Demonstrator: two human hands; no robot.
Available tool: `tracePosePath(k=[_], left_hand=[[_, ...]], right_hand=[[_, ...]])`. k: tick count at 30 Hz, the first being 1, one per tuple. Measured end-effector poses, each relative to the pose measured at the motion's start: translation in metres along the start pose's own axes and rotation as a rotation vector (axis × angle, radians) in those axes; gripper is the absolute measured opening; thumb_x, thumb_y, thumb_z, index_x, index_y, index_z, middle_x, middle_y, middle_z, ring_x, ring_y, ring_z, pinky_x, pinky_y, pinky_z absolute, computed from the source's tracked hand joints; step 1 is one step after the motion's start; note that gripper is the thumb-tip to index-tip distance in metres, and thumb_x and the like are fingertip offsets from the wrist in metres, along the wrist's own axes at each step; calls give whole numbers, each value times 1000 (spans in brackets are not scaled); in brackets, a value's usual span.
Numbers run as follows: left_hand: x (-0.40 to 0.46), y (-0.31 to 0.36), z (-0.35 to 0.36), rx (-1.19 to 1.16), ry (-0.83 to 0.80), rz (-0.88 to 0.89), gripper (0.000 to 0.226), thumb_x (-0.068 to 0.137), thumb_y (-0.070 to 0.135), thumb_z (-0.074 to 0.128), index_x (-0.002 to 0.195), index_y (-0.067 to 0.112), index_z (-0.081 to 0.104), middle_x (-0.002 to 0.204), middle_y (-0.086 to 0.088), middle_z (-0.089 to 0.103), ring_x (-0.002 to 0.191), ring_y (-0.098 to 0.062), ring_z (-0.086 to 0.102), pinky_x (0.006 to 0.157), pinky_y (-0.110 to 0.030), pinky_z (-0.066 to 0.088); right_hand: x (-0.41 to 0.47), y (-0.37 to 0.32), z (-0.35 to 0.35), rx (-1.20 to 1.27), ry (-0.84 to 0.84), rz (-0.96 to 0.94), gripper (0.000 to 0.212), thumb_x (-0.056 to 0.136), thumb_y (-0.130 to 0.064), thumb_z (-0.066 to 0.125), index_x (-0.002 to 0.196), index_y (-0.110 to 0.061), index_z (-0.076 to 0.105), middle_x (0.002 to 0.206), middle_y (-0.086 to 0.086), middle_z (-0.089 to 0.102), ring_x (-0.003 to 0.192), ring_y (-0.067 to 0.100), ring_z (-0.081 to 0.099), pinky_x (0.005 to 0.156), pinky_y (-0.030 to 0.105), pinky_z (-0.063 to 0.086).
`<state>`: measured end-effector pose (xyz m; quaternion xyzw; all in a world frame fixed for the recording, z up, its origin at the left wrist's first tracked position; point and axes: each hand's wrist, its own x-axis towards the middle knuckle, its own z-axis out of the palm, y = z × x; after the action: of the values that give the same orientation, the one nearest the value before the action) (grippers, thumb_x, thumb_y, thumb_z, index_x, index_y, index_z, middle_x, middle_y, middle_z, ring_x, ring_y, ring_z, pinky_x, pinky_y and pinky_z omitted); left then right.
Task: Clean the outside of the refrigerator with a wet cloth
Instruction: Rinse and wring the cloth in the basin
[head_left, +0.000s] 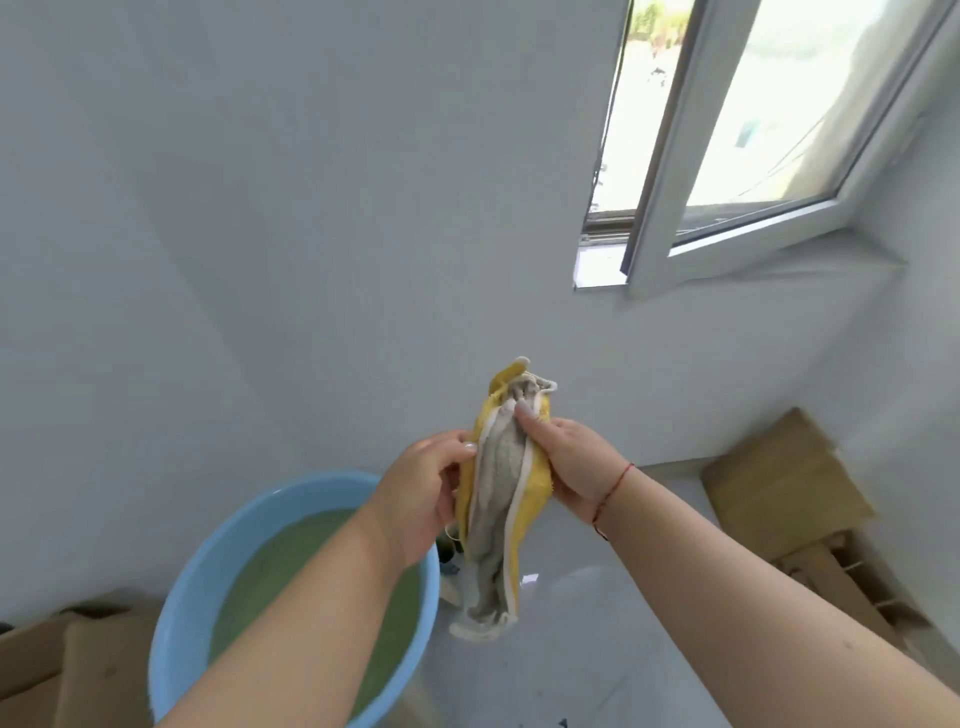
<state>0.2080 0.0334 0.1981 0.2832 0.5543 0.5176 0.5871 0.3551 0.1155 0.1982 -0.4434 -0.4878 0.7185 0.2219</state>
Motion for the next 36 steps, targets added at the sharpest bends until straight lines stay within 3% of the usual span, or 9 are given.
tracePosePath(k=[3,6,12,16,20,24,28,32,36], left_hand=[[-11,-6,46,80,39,5,30,86,18,53,98,-6,69,85,-18,61,79,-28,55,67,-35,43],[-28,-10,86,165,6,-6,26,92,8,50,93,3,76,90,-20,73,78,-25,68,75,-36,54],[-66,-13,137,219,-93,-28,24,96,0,48,95,-7,70,87,-20,70,76,-25,68,70,-35,59],[-85,-7,160,165,-42,13,27,102,5,36,86,2,57,71,-10,56,58,-15,57,57,-29,48],[-100,10,167,21,-143,-48,24,99,10,42,89,2,62,77,-9,66,66,-19,64,67,-31,53],[-116,16,163,350,-304,30,22,80,13,79,84,-1,62,75,-12,70,67,-24,70,65,-37,58],[-138,16,146,274,-399,1,26,89,10,68,107,-7,59,95,-19,71,78,-25,73,64,-34,60],[-152,22,135,162,-539,-73,35,90,9,65,119,-3,50,114,-25,66,90,-30,72,67,-36,60],[-164,12,150,513,-480,94,61,78,8,80,126,14,42,116,-17,59,87,-26,68,67,-38,60]], right_hand=[[-39,5,-30,-256,258,7,67,73,-64,67,117,-15,50,92,3,59,77,16,57,59,26,44],[-78,19,-49,-416,380,-51,91,57,-67,77,125,-22,36,111,0,51,100,17,56,73,27,45],[-142,35,-84,-628,499,-239,9,81,-26,67,83,-20,61,72,-9,59,65,6,53,51,11,37],[-178,40,-102,-56,686,-121,22,87,-8,48,66,-7,56,60,5,49,59,20,47,59,30,41],[-219,27,-91,633,432,-68,25,91,-3,35,84,-3,59,70,11,61,61,22,60,60,31,52],[-240,22,-75,611,351,-269,13,93,0,43,89,0,55,88,19,62,81,29,64,79,40,55],[-256,28,-55,510,414,-341,10,97,-6,46,103,-6,55,102,19,62,93,30,64,86,45,54],[-281,52,-43,497,350,-298,48,85,-2,63,126,-18,43,124,17,58,108,33,62,89,50,53],[-316,73,-40,405,744,-257,60,83,0,68,134,-14,39,121,14,56,103,31,62,79,45,56]])
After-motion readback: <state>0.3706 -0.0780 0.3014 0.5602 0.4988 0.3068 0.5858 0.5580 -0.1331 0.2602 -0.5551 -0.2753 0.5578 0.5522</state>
